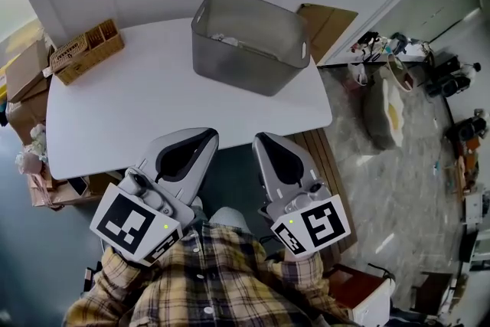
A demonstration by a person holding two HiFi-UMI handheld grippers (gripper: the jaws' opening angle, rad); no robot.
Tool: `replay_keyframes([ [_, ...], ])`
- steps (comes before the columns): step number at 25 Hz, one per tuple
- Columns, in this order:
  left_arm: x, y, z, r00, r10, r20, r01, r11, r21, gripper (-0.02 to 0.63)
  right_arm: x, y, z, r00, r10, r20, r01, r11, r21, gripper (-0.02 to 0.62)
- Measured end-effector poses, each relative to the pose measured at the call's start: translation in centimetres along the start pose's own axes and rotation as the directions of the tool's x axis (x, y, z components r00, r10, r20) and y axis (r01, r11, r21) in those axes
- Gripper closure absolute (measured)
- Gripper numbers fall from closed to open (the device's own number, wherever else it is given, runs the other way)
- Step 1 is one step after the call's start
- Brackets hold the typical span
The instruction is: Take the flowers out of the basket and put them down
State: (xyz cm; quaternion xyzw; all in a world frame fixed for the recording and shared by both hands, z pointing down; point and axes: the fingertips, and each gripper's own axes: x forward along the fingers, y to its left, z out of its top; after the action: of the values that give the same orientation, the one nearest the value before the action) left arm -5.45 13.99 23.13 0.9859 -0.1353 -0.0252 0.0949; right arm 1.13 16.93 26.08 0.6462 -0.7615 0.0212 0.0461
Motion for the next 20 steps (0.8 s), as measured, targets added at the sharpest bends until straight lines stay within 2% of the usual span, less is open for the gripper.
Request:
replay_keyframes([
  [9, 1.0, 2.3, -0.1, 1.0, 0.008, -0.014, -0.008, 1.0, -0.002, 0.595, 1.9, -1.9, -0.5, 0.999, -0.023, -0.022, 0.023, 1.0, 0.007, 0.591],
  [20, 6.1, 6.0, 0.4, 0.998, 0.068, -0.002, -0.068, 0.998, -0.005, 0.595, 5.9, -7.0, -0.2, 1.0, 0.011, -0.021, -0.011, 1.0, 0.003, 0.591],
])
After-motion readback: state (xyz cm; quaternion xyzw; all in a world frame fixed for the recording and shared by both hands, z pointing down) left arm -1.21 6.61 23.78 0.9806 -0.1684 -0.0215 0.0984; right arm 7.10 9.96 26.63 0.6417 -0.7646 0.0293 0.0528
